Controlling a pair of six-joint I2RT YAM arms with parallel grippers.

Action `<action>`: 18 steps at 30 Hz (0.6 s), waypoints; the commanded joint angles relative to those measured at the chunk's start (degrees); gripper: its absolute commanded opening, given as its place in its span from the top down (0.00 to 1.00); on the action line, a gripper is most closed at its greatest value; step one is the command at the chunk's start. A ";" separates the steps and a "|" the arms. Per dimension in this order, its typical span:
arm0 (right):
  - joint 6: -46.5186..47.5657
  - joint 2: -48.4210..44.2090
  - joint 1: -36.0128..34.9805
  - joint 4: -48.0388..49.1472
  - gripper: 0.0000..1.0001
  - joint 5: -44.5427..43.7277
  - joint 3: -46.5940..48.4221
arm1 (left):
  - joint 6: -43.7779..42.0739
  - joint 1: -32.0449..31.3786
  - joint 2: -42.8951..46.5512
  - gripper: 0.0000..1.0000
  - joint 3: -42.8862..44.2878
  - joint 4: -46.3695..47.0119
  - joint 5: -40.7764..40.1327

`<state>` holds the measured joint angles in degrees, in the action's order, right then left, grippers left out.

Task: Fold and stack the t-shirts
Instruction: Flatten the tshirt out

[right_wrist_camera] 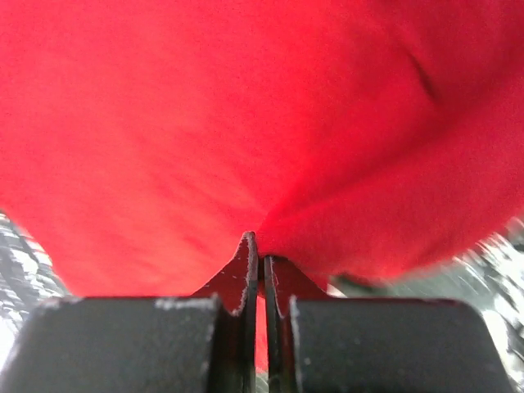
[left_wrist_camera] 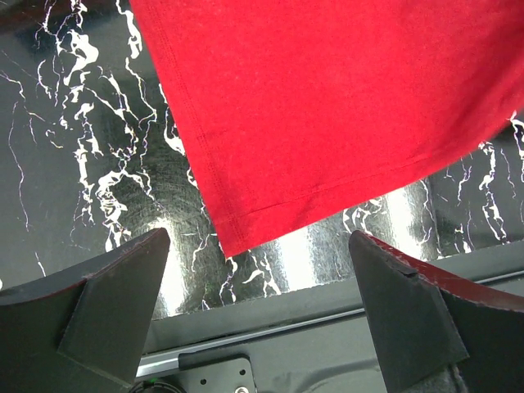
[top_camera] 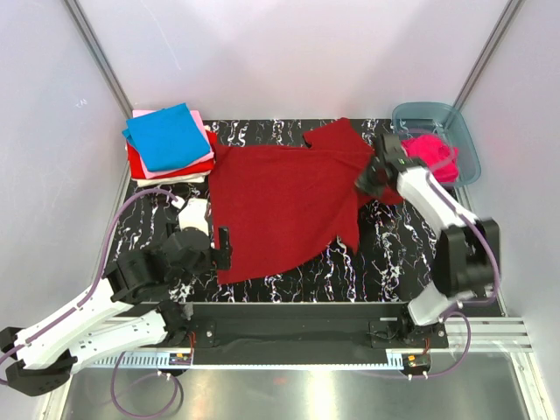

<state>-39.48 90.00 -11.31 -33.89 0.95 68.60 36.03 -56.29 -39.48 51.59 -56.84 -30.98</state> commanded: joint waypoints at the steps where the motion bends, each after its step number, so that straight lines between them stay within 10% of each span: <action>1: -0.25 12.10 -3.44 -5.46 1.00 -1.40 13.81 | -0.43 0.04 0.64 0.01 -0.35 2.79 -2.33; 2: 0.28 15.18 -4.06 -6.79 1.00 -1.13 21.33 | -0.44 0.04 0.72 0.01 -0.35 2.87 -2.42; 6: 5.63 31.95 -6.27 -16.18 0.33 -0.24 41.75 | -0.26 0.04 0.99 0.01 -0.44 2.96 -2.59; 13: 10.22 33.50 -6.27 -21.49 0.26 -3.40 53.32 | -0.17 0.04 0.37 0.01 -0.35 2.70 -2.68; 18: 7.33 17.33 -6.00 -7.19 0.32 -2.98 25.13 | -0.08 0.04 0.46 0.01 -0.35 2.79 -2.77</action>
<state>-31.31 116.79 -17.50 -47.11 -1.04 102.35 36.03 -56.29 -39.35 51.57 -56.47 -31.59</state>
